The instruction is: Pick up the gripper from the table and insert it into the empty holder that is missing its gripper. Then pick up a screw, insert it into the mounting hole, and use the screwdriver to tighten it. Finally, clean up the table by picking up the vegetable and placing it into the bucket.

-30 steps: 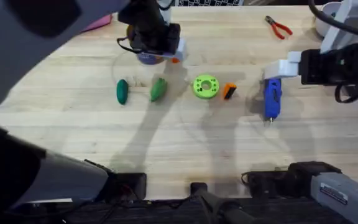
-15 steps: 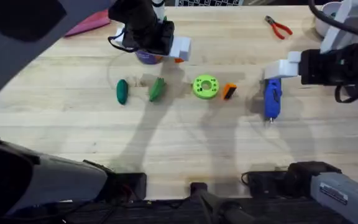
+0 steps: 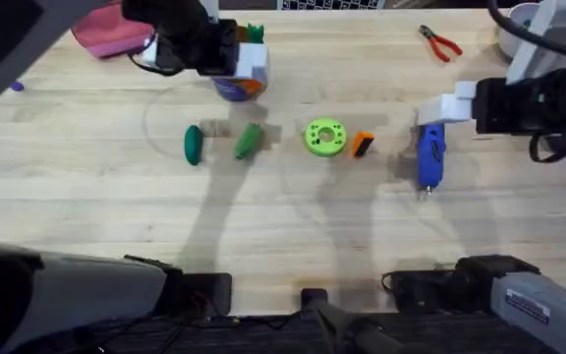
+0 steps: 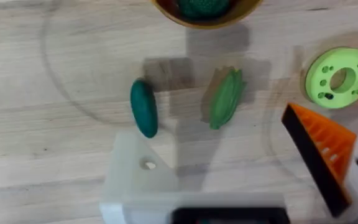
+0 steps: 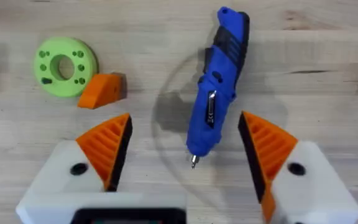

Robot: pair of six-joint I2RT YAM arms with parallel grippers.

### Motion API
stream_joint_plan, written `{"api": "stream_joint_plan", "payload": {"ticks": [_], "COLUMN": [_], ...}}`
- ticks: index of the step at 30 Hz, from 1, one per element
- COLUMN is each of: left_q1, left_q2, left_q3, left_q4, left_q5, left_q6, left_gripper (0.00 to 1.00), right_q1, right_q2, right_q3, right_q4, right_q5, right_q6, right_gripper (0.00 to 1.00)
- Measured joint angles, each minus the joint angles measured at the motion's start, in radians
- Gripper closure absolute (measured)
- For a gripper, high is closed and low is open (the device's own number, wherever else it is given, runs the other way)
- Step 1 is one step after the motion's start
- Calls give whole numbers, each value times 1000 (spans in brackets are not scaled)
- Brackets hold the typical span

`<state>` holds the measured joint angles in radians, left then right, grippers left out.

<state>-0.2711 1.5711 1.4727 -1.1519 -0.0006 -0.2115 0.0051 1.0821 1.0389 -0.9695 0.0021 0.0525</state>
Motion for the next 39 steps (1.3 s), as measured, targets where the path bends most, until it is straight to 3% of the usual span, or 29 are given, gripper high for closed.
{"api": "stream_joint_plan", "payload": {"ticks": [9,15,33,39], "left_q1": [4,4,3,-19], "left_q2": [-31,-31,-31,-60], "left_q3": [0,0,0,0], "left_q4": [14,-65,86,93], "left_q5": [0,-27,-42,-44], "left_q6": [24,58,69,70], "left_gripper": [15,15,15,15], "right_q1": [0,0,0,0], "right_q2": [0,0,0,0], "right_q3": [0,0,0,0], "right_q4": [0,0,0,0], "right_q5": [0,0,0,0], "right_q6": [0,0,0,0], "right_gripper": [10,9,10,11]}}
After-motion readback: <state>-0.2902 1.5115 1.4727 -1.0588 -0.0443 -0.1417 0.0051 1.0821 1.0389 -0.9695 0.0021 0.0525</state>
